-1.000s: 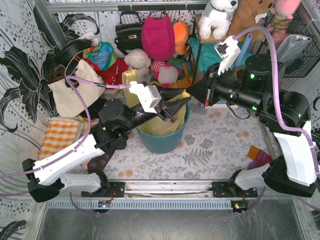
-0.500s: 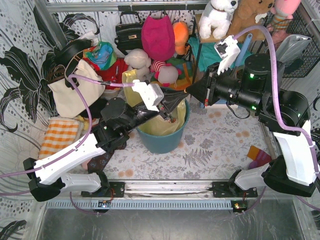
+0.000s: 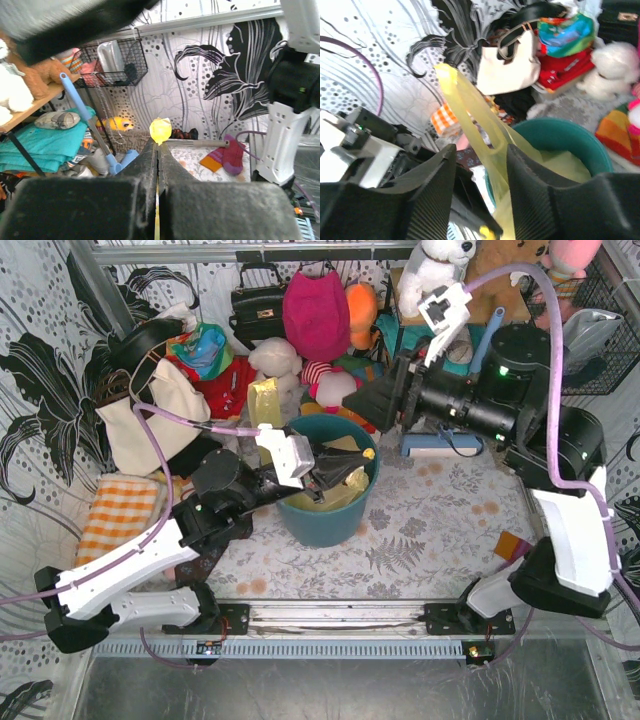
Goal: Tie the trash bag
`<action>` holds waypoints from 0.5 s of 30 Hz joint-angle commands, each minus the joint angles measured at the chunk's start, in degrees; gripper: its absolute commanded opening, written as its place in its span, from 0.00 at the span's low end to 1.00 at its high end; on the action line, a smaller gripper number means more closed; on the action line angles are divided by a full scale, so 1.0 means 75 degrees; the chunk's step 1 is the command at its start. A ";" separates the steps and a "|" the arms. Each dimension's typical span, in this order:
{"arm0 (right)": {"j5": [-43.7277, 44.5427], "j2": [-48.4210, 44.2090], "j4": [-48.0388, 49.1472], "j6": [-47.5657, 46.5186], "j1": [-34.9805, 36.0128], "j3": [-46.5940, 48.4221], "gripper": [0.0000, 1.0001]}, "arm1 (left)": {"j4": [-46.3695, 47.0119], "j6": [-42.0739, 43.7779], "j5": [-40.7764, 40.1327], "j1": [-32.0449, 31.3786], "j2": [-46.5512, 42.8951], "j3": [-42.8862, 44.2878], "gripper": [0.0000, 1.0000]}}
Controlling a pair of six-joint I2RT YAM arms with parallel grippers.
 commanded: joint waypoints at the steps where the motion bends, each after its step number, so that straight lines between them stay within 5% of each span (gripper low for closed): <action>1: -0.0995 0.0725 0.0660 -0.0280 -0.0008 0.0818 0.47 | 0.0332 -0.0195 0.0629 -0.0037 -0.0289 -0.0287 0.00; 9: -0.3145 0.1400 0.2311 -0.1654 -0.0008 0.0796 0.67 | 0.0210 -0.0366 0.0877 -0.0040 -0.0400 -0.0343 0.00; 15: -0.4160 0.2023 0.2706 -0.2660 -0.0031 0.1276 0.69 | 0.0138 -0.0390 0.0880 -0.0043 -0.0453 -0.0302 0.00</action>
